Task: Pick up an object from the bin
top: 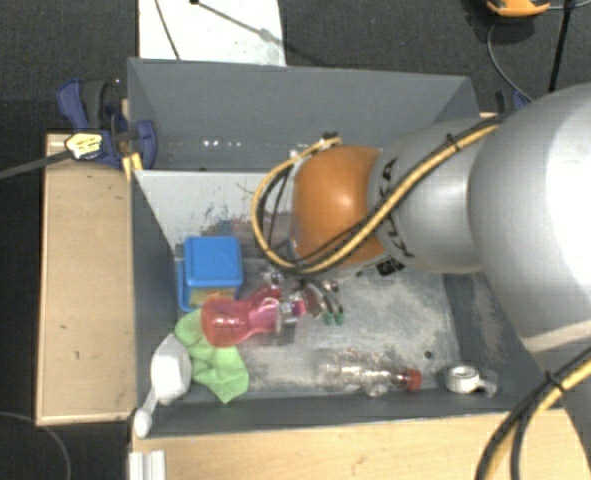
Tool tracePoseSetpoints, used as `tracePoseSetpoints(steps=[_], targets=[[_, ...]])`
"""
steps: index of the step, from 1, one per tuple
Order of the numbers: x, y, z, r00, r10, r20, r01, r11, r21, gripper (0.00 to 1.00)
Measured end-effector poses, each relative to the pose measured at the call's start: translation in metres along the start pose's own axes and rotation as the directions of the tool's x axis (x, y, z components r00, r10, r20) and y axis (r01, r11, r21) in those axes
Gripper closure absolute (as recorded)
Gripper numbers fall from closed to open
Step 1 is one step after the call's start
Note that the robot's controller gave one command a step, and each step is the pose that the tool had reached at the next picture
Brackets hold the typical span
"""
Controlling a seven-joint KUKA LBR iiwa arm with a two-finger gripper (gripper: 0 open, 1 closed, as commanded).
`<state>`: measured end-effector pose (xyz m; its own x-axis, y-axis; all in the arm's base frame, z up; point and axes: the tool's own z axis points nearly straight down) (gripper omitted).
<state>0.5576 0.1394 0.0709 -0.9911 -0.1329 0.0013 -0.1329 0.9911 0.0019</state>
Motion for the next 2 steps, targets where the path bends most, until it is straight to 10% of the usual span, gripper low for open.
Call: tracePoseSetpoints(steps=[2], targets=[[0.002,0.000,-0.018,1.000,0.001,-0.007,-0.001,1.000,0.001,1.00]])
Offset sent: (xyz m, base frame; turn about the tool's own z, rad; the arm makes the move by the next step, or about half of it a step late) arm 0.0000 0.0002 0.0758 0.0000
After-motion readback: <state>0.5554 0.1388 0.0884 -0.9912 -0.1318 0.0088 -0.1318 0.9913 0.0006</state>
